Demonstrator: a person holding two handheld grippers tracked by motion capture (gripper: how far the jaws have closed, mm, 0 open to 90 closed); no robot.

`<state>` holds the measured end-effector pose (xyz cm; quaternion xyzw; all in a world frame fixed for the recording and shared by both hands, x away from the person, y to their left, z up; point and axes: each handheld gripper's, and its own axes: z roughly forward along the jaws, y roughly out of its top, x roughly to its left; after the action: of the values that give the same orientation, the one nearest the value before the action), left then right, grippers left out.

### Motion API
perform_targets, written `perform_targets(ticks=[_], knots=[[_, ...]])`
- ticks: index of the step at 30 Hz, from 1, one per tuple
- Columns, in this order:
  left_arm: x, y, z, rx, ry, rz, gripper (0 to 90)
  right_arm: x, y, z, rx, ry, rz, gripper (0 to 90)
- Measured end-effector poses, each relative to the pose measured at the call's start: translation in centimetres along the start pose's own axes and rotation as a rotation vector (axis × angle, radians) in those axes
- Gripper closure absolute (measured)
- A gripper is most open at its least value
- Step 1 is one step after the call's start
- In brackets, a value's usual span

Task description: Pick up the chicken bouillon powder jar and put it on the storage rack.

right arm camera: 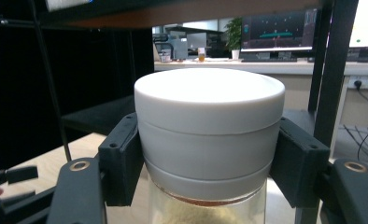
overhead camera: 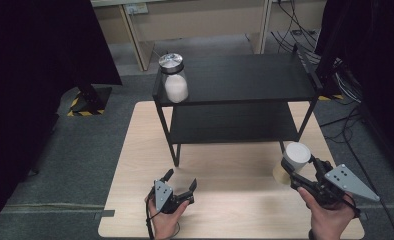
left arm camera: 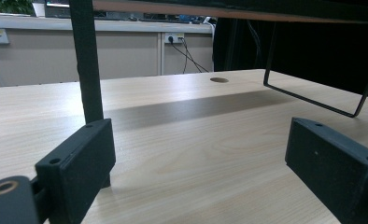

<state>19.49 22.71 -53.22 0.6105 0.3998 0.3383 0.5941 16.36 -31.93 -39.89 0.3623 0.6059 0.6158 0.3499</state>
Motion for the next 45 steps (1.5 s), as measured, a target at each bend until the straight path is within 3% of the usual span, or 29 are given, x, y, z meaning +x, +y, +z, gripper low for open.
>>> perform_targets(ticks=[14, 30, 45], knots=[[0.0, -0.1, 0.0, -0.004, 0.001, -0.009, 7.9, 0.2, 2.8, 0.8, -0.043, -0.014, -0.007, 34.2], [0.0, 0.0, 0.0, -0.003, 0.001, -0.007, 7.9, 0.5, 8.6, 2.4, -0.093, -0.018, -0.045, 34.2], [0.1, 0.0, 0.0, -0.001, 0.000, -0.010, 8.0, 0.3, 11.3, 3.2, -0.110, -0.019, -0.045, 34.2]])
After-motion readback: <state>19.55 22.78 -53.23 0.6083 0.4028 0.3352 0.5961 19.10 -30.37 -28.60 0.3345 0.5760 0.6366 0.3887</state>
